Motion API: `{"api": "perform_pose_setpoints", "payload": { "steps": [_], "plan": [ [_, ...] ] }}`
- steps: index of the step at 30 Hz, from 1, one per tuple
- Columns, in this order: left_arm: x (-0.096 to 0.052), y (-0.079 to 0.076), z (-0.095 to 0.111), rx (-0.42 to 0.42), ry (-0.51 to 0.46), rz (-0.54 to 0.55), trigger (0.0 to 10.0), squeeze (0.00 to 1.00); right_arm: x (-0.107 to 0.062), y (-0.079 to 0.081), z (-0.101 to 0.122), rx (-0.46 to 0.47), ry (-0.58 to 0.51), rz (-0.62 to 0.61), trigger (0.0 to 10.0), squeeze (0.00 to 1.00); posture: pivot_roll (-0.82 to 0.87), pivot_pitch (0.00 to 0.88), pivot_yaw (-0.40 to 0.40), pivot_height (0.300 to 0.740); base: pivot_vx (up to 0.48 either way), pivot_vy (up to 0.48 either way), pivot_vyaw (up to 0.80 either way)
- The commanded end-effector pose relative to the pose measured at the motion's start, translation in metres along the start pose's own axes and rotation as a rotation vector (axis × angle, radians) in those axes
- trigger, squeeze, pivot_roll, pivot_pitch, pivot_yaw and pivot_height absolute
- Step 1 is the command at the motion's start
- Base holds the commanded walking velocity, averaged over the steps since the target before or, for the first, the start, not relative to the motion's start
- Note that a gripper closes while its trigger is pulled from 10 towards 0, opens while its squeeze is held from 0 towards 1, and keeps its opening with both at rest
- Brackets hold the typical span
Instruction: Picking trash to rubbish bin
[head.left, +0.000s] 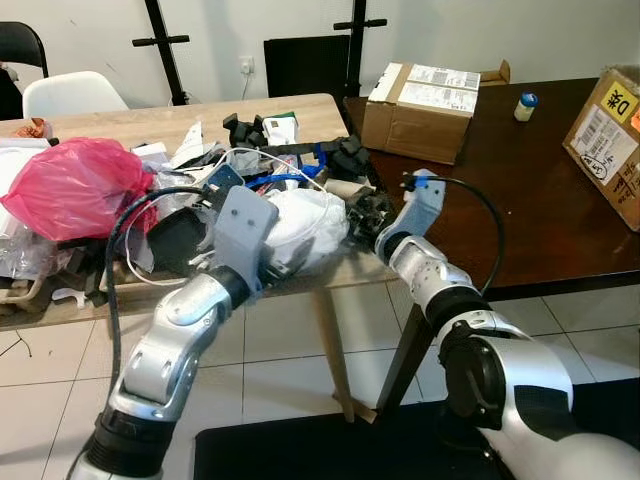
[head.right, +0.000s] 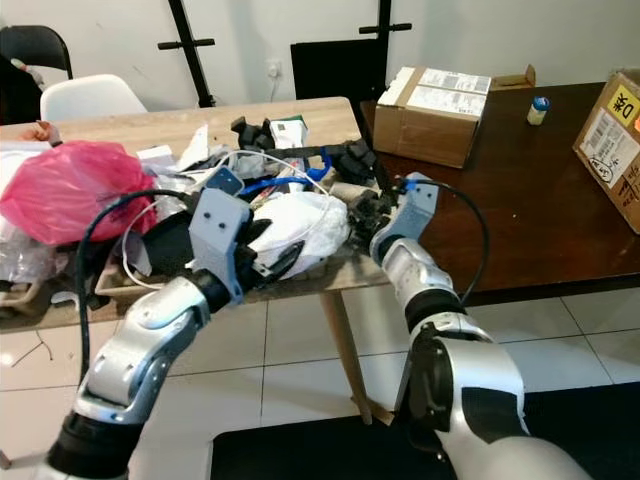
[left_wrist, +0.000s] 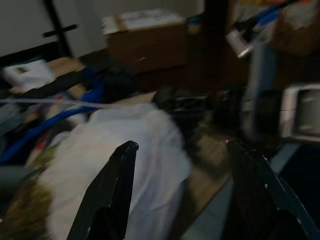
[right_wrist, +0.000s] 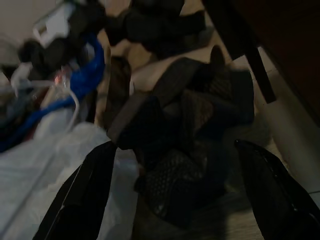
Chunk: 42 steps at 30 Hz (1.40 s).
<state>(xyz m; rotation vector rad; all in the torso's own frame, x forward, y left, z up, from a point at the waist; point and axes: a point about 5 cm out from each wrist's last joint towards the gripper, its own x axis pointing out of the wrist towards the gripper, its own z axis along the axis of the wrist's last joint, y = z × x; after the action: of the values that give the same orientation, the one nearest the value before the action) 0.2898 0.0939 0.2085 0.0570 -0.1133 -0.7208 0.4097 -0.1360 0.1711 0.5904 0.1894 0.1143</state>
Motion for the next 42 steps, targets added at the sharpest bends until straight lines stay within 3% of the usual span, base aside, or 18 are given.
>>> {"api": "perform_pose_setpoints", "payload": {
  "steps": [1, 2, 5, 18, 19, 21, 22, 24, 26, 27, 29, 30, 31, 33, 35, 42],
  "plan": [
    [-0.002, -0.002, 0.001, -0.03, -0.007, -0.015, 10.0, 0.0, 0.001, 0.002, 0.001, 0.041, -0.007, -0.005, 10.0, 0.0, 0.03, 0.092, 0.037, 0.74, 0.0, 0.0, 0.0],
    [-0.001, -0.005, 0.003, -0.011, 0.005, -0.051, 10.0, 0.0, 0.001, 0.0, 0.005, 0.12, -0.025, -0.01, 10.0, 0.0, 0.03, 0.089, 0.037, 0.74, 0.0, 0.0, 0.0],
    [-0.001, -0.006, 0.002, 0.027, 0.025, -0.062, 10.0, 0.0, 0.0, -0.002, 0.007, 0.161, -0.035, -0.015, 10.0, 0.0, 0.03, 0.087, 0.039, 0.74, 0.0, 0.0, 0.0],
    [-0.002, -0.005, 0.0, 0.026, 0.037, -0.062, 10.0, 0.0, 0.001, 0.002, -0.004, 0.067, 0.04, 0.011, 10.0, 0.0, 0.02, 0.086, 0.04, 0.74, 0.0, 0.0, 0.0],
    [-0.002, -0.005, 0.0, 0.028, 0.038, -0.063, 10.0, 0.0, 0.001, 0.004, -0.007, 0.043, 0.06, 0.022, 6.9, 0.0, 0.03, 0.085, 0.041, 0.74, 0.0, 0.0, 0.0],
    [-0.002, -0.005, 0.0, 0.029, 0.038, -0.064, 10.0, 0.0, 0.001, 0.005, -0.009, 0.032, 0.07, 0.025, 6.9, 0.0, 0.03, 0.085, 0.041, 0.74, 0.0, 0.0, 0.0],
    [-0.002, -0.005, 0.0, 0.03, 0.039, -0.064, 10.0, 0.0, 0.001, 0.005, -0.011, 0.017, 0.083, 0.025, 5.8, 0.0, 0.02, 0.085, 0.041, 0.74, 0.0, 0.0, 0.0],
    [-0.002, -0.006, 0.0, 0.03, 0.038, -0.066, 10.0, 0.0, 0.001, 0.005, -0.014, 0.019, 0.112, 0.013, 6.9, 0.0, 0.03, 0.085, 0.04, 0.74, 0.0, 0.0, 0.0],
    [-0.002, -0.006, 0.0, 0.03, 0.038, -0.067, 10.0, 0.0, 0.001, 0.004, -0.015, 0.016, 0.119, 0.009, 6.7, 0.0, 0.03, 0.085, 0.039, 0.74, 0.0, 0.0, 0.0],
    [-0.001, -0.006, 0.0, 0.031, 0.038, -0.067, 10.0, 0.0, 0.0, 0.004, -0.016, 0.023, 0.123, 0.005, 6.0, 0.0, 0.03, 0.085, 0.04, 0.74, 0.0, 0.0, 0.0],
    [-0.001, -0.006, 0.0, 0.032, 0.038, -0.068, 10.0, 0.0, 0.0, 0.003, -0.016, 0.025, 0.124, 0.004, 6.0, 0.0, 0.03, 0.085, 0.04, 0.74, 0.0, 0.0, 0.0],
    [-0.001, -0.006, 0.0, 0.031, 0.038, -0.068, 10.0, 0.0, 0.0, 0.003, -0.016, 0.034, 0.123, 0.001, 4.2, 0.0, 0.03, 0.085, 0.04, 0.74, 0.0, 0.0, 0.0],
    [-0.001, -0.006, 0.0, 0.031, 0.038, -0.068, 10.0, 0.0, 0.0, 0.003, -0.016, 0.034, 0.123, 0.001, 4.2, 0.0, 0.03, 0.085, 0.04, 0.74, 0.0, 0.0, 0.0],
    [-0.001, -0.006, 0.0, 0.03, 0.037, -0.069, 10.0, 0.0, 0.0, 0.002, -0.014, 0.064, 0.111, -0.009, 0.6, 0.0, 0.02, 0.085, 0.041, 0.74, 0.0, 0.0, 0.0],
    [-0.001, -0.006, 0.0, 0.029, 0.037, -0.069, 10.0, 0.0, 0.0, 0.001, -0.013, 0.077, 0.104, -0.013, 0.0, 0.0, 0.02, 0.085, 0.041, 0.74, 0.0, 0.0, 0.0],
    [-0.001, -0.005, 0.001, 0.032, 0.034, -0.068, 10.0, 0.0, 0.0, -0.001, -0.005, 0.138, 0.066, -0.021, 0.0, 0.0, 0.03, 0.086, 0.043, 0.74, 0.0, 0.0, 0.0]
  ]
}}
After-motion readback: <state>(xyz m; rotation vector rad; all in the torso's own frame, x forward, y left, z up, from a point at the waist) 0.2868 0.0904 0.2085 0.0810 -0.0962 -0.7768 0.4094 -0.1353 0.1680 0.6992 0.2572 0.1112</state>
